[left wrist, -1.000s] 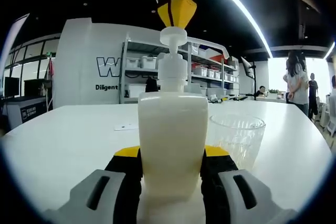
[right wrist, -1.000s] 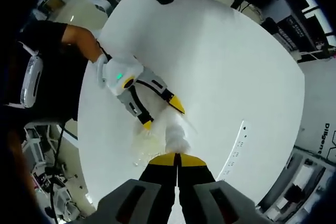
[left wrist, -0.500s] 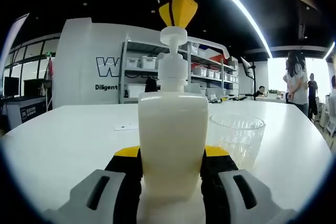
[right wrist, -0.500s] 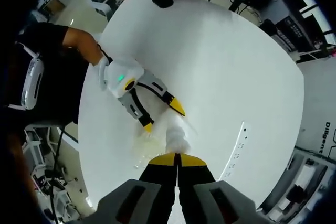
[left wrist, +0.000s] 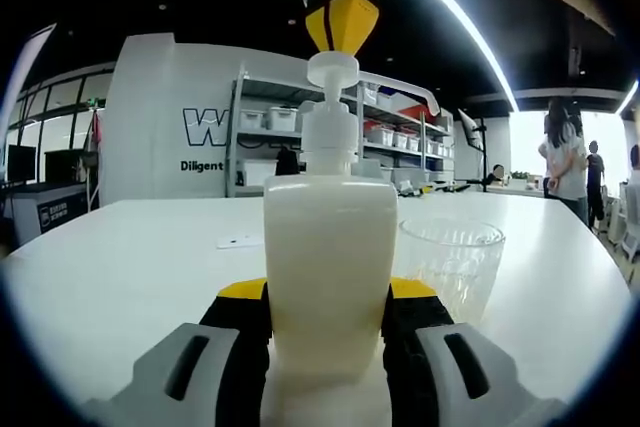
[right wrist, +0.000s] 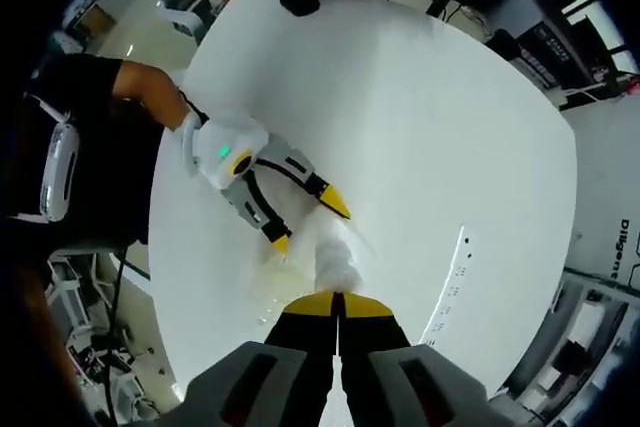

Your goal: Hold the bottle steady, press the pump all the way down and release, and repeat the specified number of times to dispense into the cup

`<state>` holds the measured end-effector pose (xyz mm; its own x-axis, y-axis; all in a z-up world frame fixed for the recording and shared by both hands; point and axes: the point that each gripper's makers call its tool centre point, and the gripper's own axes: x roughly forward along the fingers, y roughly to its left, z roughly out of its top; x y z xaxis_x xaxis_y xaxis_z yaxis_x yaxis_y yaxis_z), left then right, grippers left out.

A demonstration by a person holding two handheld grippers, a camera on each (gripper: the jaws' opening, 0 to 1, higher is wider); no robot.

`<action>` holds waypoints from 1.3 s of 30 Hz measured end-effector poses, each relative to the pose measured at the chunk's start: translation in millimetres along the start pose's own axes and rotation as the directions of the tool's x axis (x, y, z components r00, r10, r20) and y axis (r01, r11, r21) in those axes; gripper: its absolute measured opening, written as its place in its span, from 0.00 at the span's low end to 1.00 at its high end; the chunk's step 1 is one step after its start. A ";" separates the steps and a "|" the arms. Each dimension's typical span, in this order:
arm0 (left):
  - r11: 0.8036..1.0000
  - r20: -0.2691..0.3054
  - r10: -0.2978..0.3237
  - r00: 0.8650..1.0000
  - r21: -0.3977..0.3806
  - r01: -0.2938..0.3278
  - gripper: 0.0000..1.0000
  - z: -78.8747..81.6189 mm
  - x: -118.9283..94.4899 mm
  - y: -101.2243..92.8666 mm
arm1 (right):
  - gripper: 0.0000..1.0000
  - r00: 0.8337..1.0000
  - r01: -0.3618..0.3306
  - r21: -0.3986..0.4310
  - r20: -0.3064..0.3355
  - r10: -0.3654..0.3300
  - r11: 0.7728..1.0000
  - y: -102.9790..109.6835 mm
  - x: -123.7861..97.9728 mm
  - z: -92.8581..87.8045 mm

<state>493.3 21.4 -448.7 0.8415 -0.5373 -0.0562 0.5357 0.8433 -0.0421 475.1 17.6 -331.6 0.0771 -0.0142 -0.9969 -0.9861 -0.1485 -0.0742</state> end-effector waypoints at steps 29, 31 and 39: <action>1.000 -0.002 -0.010 1.000 -0.009 0.009 0.42 -1.5 -3.3 -3.9 | 0.00 0.999 -0.011 0.054 -0.035 0.013 0.998 -1.2 3.3 -4.2; 1.000 -0.002 -0.010 1.000 -0.011 0.010 0.42 -1.6 -3.6 -4.1 | 0.00 1.000 -0.012 0.056 -0.022 0.014 0.998 -1.7 3.5 -4.6; 1.000 -0.002 -0.011 1.000 -0.011 0.011 0.42 -1.7 -3.8 -4.0 | 0.00 1.000 0.000 0.064 0.006 -0.001 0.998 -1.1 3.2 -4.1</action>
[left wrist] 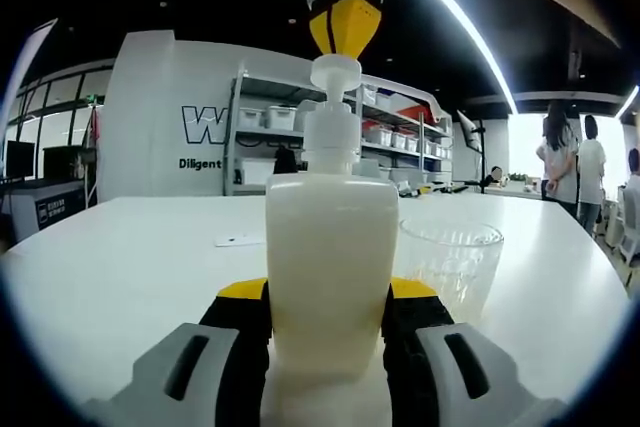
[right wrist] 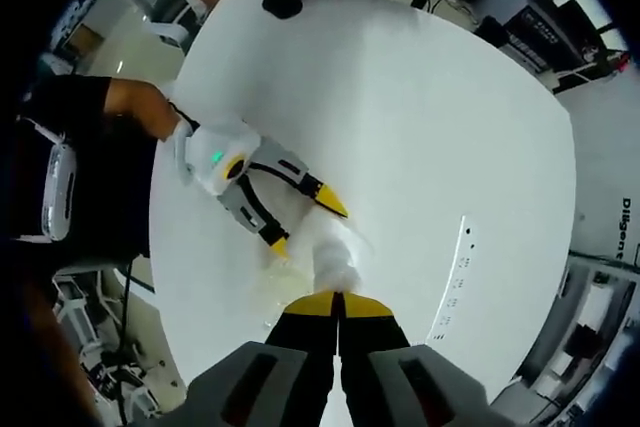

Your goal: Hold the bottle steady, press the pump all the way down and release, and repeat the specified number of times to dispense into the cup

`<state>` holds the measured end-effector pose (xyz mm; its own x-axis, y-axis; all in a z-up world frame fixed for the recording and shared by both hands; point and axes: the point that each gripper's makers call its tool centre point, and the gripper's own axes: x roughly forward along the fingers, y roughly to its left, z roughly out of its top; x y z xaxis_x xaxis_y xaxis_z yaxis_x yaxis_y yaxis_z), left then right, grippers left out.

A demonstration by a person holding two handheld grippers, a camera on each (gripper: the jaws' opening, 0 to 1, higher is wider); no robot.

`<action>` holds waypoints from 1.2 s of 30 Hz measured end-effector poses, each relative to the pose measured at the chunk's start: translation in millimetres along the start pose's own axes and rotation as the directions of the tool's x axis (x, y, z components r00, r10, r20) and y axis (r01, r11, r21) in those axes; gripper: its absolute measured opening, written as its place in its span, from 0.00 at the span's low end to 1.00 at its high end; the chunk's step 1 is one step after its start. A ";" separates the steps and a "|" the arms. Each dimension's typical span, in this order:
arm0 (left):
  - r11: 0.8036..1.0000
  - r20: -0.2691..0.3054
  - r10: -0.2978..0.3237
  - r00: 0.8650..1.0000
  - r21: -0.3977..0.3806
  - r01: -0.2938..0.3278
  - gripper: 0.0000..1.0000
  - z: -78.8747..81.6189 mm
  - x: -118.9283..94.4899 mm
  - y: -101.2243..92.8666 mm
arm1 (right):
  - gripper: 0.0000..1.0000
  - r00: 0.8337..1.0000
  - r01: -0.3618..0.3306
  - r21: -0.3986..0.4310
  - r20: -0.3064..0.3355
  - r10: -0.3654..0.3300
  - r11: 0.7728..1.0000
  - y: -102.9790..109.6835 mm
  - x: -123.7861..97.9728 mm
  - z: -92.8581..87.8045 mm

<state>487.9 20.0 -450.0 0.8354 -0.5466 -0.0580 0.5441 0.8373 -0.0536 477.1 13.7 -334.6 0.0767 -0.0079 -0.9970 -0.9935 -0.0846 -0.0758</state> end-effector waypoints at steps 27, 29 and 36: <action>1.000 -0.002 -0.015 1.000 -0.008 0.014 0.42 0.2 2.2 0.2 | 0.00 0.999 0.012 0.027 0.038 -0.013 1.000 -1.2 0.6 -0.1; 1.000 -0.003 -0.014 1.000 -0.010 0.014 0.42 0.0 2.7 1.1 | 0.00 0.999 0.014 0.027 0.037 -0.015 1.000 -1.2 0.8 -0.5; 1.000 -0.009 -0.017 1.000 -0.015 0.016 0.42 -0.3 2.3 -0.1 | 0.00 1.000 0.017 0.023 0.004 -0.017 1.000 -1.6 2.5 -0.3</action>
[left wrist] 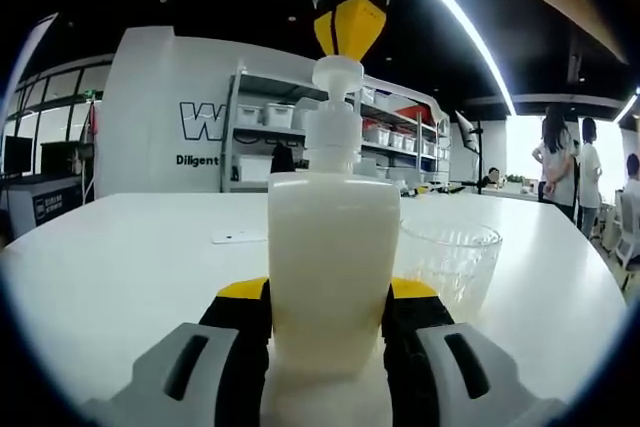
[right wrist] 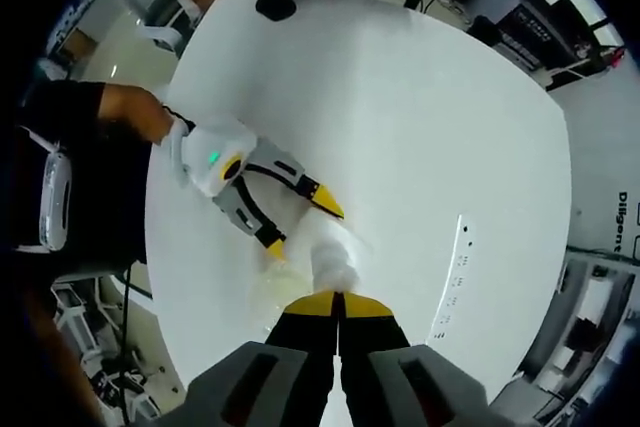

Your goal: Hold the bottle steady, press the pump all the way down and release, and repeat the specified number of times to dispense into the cup

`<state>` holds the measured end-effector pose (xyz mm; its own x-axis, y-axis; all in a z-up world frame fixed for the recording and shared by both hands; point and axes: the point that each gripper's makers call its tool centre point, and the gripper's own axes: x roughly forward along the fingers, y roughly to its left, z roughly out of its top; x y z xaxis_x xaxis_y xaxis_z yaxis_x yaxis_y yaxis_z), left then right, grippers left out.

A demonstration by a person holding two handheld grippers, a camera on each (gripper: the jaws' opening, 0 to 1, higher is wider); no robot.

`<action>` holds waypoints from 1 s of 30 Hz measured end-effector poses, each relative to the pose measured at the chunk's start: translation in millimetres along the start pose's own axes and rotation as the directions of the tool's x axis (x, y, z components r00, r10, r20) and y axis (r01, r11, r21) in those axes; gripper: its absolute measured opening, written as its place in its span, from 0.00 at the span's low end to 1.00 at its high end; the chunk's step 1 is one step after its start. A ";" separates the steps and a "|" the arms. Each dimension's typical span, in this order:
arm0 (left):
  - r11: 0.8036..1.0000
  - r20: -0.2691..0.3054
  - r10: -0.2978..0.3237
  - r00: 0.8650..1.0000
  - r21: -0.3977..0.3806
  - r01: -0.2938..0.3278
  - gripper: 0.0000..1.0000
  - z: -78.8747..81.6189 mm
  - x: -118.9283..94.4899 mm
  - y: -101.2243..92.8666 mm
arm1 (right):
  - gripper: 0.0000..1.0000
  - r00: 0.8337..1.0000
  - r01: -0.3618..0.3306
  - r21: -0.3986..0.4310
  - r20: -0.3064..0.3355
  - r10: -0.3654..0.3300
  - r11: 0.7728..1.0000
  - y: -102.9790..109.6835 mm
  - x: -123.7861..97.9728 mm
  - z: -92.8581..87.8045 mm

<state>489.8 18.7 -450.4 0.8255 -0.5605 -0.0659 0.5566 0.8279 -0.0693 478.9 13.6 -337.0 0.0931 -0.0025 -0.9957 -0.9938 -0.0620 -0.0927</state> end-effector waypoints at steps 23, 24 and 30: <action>0.999 -0.003 0.002 1.000 -0.032 -0.002 0.43 -1.2 3.8 7.6 | 0.00 1.000 0.001 0.009 0.000 -0.001 1.000 -0.5 2.9 -1.0; 0.999 -0.003 0.001 1.000 -0.032 -0.002 0.43 -1.2 3.4 7.3 | 0.00 1.000 0.001 0.009 -0.001 -0.001 1.000 -0.4 3.0 -1.0; 1.000 -0.004 -0.001 1.000 -0.031 0.001 0.43 -1.6 1.3 4.2 | 0.00 1.000 0.000 0.005 -0.009 0.000 1.000 1.4 3.3 0.2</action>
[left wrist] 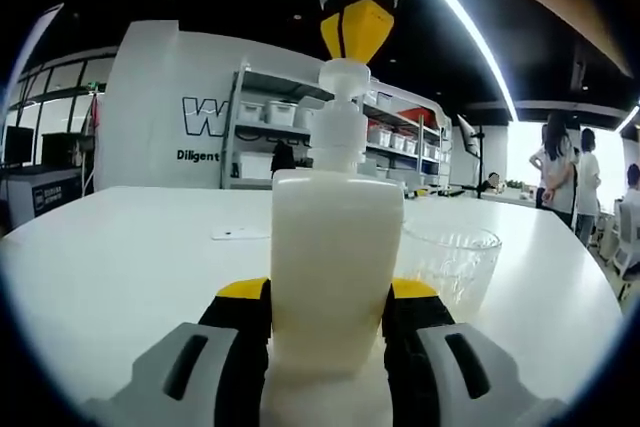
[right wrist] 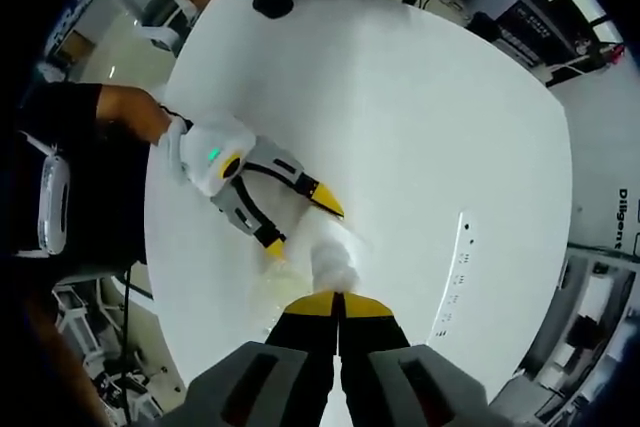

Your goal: Hold the bottle steady, press the pump all the way down and release, and repeat the specified number of times to dispense into the cup

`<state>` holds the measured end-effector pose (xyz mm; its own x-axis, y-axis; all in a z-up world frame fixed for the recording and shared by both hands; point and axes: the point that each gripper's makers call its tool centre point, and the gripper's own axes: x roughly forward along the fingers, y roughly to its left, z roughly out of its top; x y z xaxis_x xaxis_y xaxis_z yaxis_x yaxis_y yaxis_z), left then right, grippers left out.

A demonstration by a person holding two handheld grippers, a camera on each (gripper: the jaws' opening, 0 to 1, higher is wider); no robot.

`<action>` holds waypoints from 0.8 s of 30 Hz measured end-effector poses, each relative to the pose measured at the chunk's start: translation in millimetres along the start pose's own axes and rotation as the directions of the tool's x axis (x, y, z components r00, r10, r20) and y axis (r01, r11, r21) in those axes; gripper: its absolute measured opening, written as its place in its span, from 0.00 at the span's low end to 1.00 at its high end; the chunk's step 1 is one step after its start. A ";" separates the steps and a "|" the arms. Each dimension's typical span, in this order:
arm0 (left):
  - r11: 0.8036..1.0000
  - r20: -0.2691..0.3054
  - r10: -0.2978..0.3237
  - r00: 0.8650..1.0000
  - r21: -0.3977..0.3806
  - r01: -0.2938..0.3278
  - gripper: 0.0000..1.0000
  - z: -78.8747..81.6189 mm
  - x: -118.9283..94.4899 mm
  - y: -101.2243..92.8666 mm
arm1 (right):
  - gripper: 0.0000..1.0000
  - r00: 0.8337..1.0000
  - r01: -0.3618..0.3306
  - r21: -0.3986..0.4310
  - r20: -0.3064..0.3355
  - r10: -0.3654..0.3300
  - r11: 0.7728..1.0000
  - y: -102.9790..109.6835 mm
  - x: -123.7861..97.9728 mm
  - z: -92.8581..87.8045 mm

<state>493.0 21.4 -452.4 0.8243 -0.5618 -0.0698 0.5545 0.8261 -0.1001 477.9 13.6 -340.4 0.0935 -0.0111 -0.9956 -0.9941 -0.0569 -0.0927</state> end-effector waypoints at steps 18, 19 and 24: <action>1.000 -0.001 0.000 1.000 0.001 0.000 0.42 -2.1 -3.7 -4.7 | 0.00 1.000 0.007 0.020 0.001 -0.007 1.000 0.5 0.1 0.5; 1.000 -0.002 0.000 1.000 0.001 0.000 0.42 -2.2 -4.0 -4.8 | 0.00 1.000 0.008 0.019 0.000 -0.008 1.000 0.7 0.1 0.5; 1.000 -0.003 0.002 1.000 0.002 -0.002 0.42 -2.4 -4.4 -5.3 | 0.00 1.000 0.011 0.024 -0.001 -0.011 1.000 -0.4 0.4 0.6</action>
<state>486.1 19.4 -453.9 0.8249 -0.5606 -0.0732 0.5534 0.8271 -0.0983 478.2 14.3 -340.8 0.1048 -0.0112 -0.9944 -0.9940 -0.0332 -0.1043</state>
